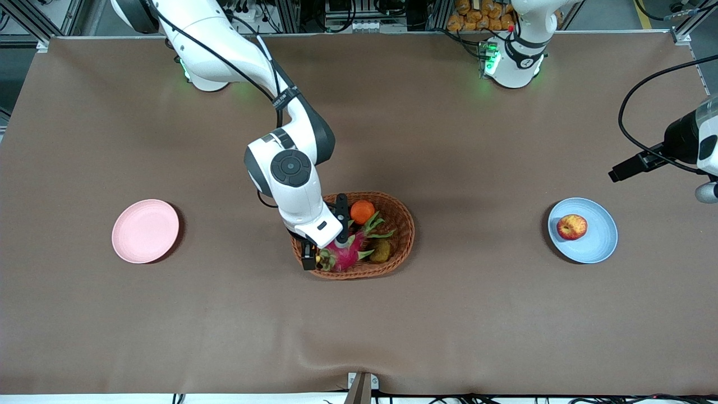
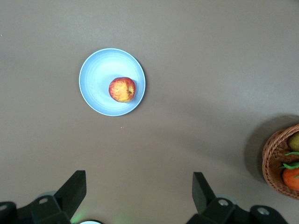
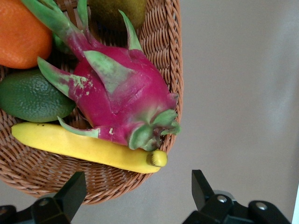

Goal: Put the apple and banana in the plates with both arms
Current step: 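Lower the right gripper onto the banana tip and close it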

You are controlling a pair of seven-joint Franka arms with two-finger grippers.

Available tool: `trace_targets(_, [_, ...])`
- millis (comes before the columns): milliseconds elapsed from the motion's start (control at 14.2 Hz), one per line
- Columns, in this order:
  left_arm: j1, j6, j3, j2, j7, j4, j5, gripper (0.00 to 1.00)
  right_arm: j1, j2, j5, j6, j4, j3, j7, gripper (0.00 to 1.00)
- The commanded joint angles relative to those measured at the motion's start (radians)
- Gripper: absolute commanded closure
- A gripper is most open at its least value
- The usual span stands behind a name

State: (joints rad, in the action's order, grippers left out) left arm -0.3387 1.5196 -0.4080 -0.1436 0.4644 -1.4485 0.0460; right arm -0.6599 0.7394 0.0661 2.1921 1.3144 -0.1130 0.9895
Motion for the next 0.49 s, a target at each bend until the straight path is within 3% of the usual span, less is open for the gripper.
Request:
trace_targets(0, [-0.016,0.011,0.003,0.012,-0.01,-0.001,0.015,0.0,0.014,0.032,0.027,0.06,-0.029,0.004,0.024,0.0])
trace_targets(423, [-0.017,0.011,0.006,0.028,-0.013,0.002,0.012,0.0,0.026,0.071,0.024,0.13,-0.029,0.003,-0.009,0.0])
